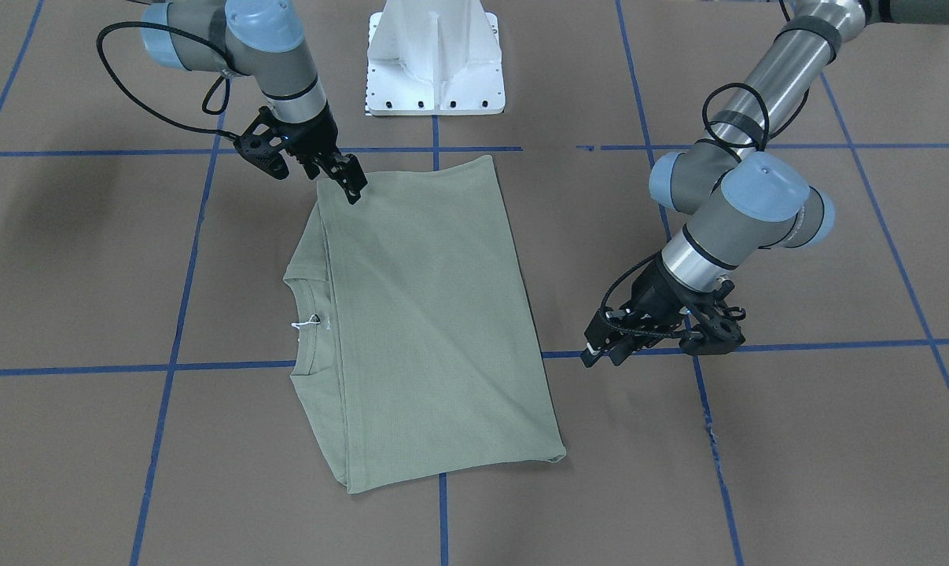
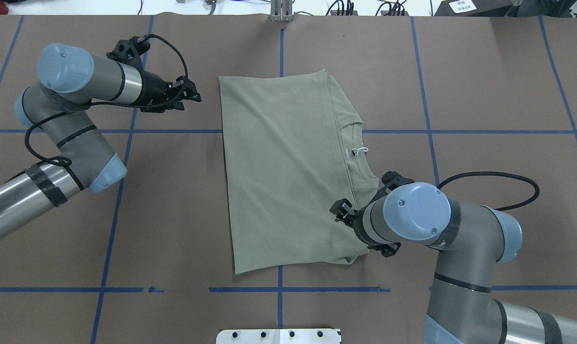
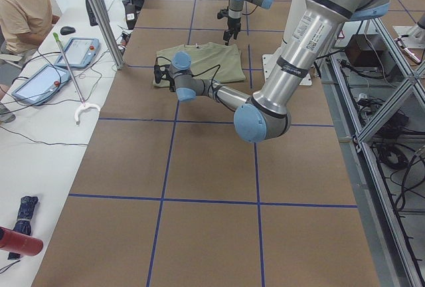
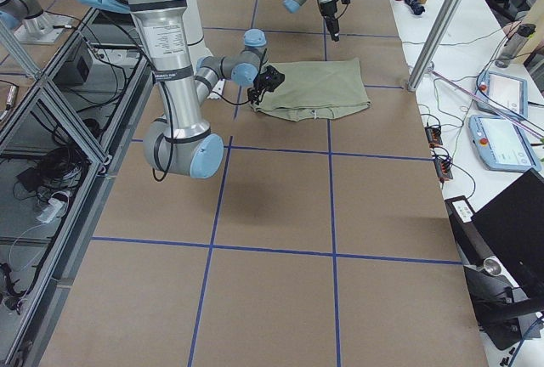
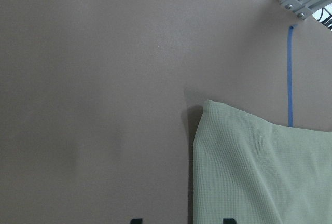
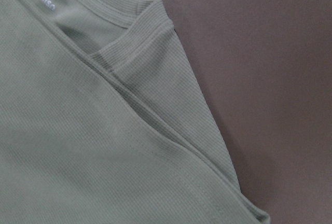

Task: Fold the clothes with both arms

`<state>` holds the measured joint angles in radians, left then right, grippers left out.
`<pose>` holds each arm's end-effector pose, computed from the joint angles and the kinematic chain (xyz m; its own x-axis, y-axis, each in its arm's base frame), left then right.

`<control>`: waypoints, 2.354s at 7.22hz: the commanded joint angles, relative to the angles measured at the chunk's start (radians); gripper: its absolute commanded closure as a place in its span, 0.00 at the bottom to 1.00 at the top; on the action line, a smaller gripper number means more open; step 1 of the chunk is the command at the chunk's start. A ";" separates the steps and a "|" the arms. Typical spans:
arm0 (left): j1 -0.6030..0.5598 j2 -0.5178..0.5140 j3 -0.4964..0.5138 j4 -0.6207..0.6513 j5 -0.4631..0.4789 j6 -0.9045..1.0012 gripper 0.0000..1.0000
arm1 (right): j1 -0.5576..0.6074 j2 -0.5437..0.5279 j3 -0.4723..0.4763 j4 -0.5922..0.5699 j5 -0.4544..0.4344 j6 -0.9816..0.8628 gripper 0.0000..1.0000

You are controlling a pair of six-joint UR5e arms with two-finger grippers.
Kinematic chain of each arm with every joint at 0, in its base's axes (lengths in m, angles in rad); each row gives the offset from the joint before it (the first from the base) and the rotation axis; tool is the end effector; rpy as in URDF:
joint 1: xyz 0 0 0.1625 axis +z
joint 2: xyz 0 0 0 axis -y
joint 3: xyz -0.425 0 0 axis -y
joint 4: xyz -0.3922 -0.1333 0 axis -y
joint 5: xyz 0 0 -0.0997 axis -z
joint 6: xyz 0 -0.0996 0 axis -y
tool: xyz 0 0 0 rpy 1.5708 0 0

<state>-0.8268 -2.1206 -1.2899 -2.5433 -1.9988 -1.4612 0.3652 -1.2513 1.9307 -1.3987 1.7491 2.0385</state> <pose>0.4187 -0.5907 0.3556 0.2619 -0.1376 -0.9552 0.3770 0.9257 -0.0300 -0.4986 -0.3144 0.3091 0.4470 0.6459 0.6188 -0.4799 0.7570 -0.4435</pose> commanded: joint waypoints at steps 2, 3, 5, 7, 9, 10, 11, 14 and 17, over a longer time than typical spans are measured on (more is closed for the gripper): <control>0.000 -0.001 0.000 0.000 0.000 -0.001 0.40 | -0.011 -0.049 -0.008 0.064 -0.031 0.069 0.02; 0.000 -0.001 0.000 0.000 0.000 -0.001 0.40 | -0.017 -0.048 -0.013 0.069 -0.030 0.115 0.02; 0.000 -0.001 0.000 0.000 0.000 -0.001 0.40 | -0.055 -0.045 -0.027 0.069 -0.031 0.143 0.02; 0.000 -0.001 0.000 0.000 0.000 -0.001 0.40 | -0.061 -0.031 -0.032 0.067 -0.028 0.140 0.12; 0.000 0.001 0.000 0.000 0.002 -0.001 0.40 | -0.052 -0.031 -0.035 0.069 -0.033 0.132 0.20; 0.002 0.002 0.000 0.000 0.002 -0.001 0.40 | -0.040 -0.016 -0.042 0.064 -0.033 0.131 0.22; 0.002 0.001 0.000 0.000 0.002 -0.001 0.40 | -0.035 -0.016 -0.045 0.063 -0.033 0.131 0.24; 0.002 0.001 0.000 0.000 0.002 -0.001 0.40 | -0.031 -0.017 -0.035 0.060 -0.020 0.132 1.00; 0.002 0.002 0.000 -0.002 -0.002 -0.001 0.40 | -0.032 -0.017 -0.022 0.055 -0.016 0.129 1.00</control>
<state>-0.8263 -2.1196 -1.2901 -2.5437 -1.9979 -1.4619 0.3326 -1.2686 1.9025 -1.3409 1.7311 2.1678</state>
